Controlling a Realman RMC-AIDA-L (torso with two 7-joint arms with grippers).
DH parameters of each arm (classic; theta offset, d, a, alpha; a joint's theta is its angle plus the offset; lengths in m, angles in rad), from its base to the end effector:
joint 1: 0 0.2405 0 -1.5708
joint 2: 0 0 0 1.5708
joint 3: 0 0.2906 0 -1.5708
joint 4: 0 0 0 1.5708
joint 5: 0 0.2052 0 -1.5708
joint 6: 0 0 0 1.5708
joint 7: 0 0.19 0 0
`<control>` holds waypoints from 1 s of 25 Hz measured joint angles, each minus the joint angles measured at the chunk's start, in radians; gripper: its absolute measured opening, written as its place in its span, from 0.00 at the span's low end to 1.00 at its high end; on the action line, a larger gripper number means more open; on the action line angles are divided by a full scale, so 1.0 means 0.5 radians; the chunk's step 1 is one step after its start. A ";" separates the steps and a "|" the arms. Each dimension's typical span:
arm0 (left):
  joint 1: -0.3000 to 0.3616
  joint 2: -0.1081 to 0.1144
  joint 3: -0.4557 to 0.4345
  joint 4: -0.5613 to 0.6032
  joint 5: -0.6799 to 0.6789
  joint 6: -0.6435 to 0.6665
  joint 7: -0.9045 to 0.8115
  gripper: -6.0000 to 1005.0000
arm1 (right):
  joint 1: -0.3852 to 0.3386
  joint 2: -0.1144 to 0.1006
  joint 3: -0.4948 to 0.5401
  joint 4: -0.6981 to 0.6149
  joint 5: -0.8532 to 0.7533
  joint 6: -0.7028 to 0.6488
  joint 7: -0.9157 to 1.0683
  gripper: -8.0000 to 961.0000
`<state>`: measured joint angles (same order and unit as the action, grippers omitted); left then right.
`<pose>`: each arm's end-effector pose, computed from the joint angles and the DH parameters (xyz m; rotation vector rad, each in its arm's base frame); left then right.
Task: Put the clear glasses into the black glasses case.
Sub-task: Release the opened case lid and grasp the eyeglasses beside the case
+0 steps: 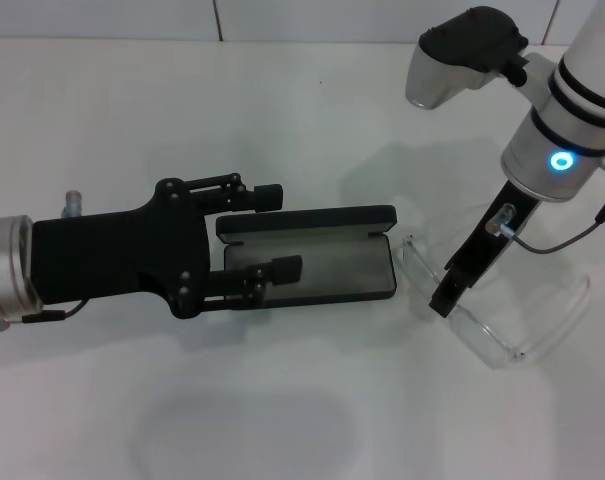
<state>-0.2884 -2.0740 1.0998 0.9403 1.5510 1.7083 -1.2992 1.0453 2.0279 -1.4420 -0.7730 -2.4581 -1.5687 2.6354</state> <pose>-0.2220 0.2915 -0.0376 -2.8033 -0.2016 -0.9948 0.1721 0.4028 -0.1005 -2.7358 1.0594 -0.7707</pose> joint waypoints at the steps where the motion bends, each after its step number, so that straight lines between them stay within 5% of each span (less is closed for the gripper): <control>1: 0.000 0.000 0.000 0.000 0.000 0.000 0.000 0.71 | 0.000 0.000 0.000 0.000 0.004 0.000 0.000 0.65; 5: -0.001 0.000 0.000 0.000 0.000 0.000 0.000 0.71 | 0.000 0.000 0.000 0.000 0.004 -0.005 -0.001 0.62; 11: -0.008 0.000 0.000 0.000 0.000 0.000 0.004 0.71 | 0.002 0.000 0.000 0.000 -0.006 -0.017 -0.002 0.46; 25: -0.003 -0.006 0.000 0.000 -0.006 -0.016 0.045 0.71 | 0.002 -0.006 0.000 0.018 -0.018 -0.007 -0.021 0.43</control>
<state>-0.2899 -2.0772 1.0999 0.9403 1.5479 1.7005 -1.2767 1.0462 2.0249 -1.4419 -0.7642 -2.4672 -1.5721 2.6251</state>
